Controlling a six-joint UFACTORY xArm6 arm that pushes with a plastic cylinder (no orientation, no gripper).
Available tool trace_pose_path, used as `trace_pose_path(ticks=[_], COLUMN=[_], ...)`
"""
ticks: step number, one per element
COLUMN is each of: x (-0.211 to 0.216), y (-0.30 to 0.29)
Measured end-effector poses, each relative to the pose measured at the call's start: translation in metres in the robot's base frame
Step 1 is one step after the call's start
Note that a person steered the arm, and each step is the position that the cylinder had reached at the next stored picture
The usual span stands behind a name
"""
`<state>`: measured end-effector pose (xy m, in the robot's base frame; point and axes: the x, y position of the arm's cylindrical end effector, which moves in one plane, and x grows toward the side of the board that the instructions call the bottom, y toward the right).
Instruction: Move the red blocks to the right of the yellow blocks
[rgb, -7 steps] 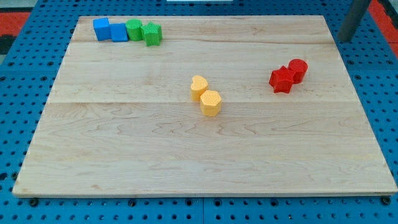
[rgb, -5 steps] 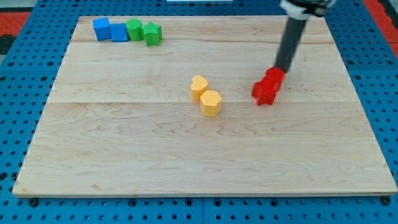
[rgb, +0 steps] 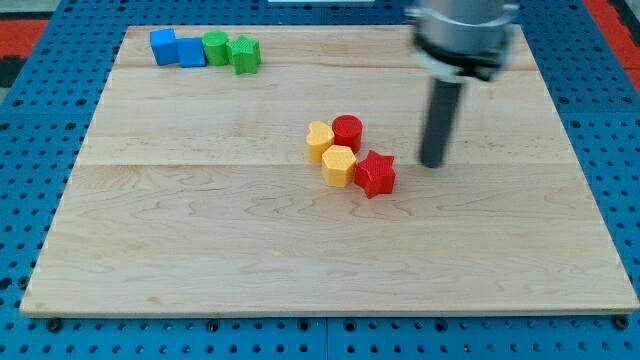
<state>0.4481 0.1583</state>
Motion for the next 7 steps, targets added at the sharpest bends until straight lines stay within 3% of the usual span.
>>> trace_pose_path(ticks=[1,2,4,7], x=[0.068,0.065,0.011,0.01], y=[-0.015,-0.059,-0.089,-0.078])
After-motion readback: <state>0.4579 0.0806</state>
